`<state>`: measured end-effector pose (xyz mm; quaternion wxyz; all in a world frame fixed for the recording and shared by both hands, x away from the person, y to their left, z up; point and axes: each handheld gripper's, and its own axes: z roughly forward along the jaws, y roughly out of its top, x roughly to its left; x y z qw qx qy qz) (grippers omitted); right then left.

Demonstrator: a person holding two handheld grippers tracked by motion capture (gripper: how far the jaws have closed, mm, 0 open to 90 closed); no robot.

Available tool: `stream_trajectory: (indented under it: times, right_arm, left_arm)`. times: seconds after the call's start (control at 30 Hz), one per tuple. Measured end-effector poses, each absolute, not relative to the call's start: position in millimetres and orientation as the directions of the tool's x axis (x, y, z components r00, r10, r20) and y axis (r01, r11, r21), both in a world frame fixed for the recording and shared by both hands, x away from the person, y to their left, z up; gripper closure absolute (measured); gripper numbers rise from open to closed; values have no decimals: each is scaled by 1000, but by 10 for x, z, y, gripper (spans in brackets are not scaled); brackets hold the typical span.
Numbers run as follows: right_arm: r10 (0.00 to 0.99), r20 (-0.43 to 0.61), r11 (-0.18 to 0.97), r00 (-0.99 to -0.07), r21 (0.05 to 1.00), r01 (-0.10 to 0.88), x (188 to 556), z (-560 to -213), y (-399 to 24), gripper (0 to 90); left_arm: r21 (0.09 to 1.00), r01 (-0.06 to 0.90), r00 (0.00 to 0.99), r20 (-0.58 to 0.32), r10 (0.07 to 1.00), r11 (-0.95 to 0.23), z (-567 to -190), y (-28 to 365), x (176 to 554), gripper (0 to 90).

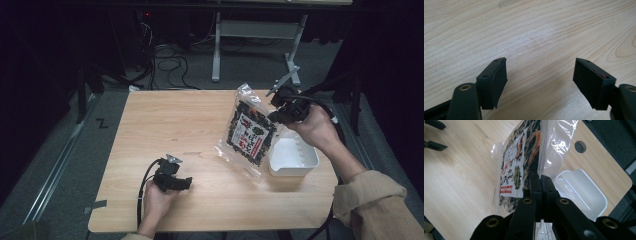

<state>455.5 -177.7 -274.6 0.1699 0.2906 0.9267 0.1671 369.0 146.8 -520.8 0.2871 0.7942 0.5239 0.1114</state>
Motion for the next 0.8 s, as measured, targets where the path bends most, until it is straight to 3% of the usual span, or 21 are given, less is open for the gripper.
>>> stream_trajectory:
  times: [0.8]
  right_arm:
    - [691,-260,704,-675,453,547,4625,-2465,-2197,900]
  left_arm:
    - [576,764,428,-118,896,-290,-5206,1454,3677,278]
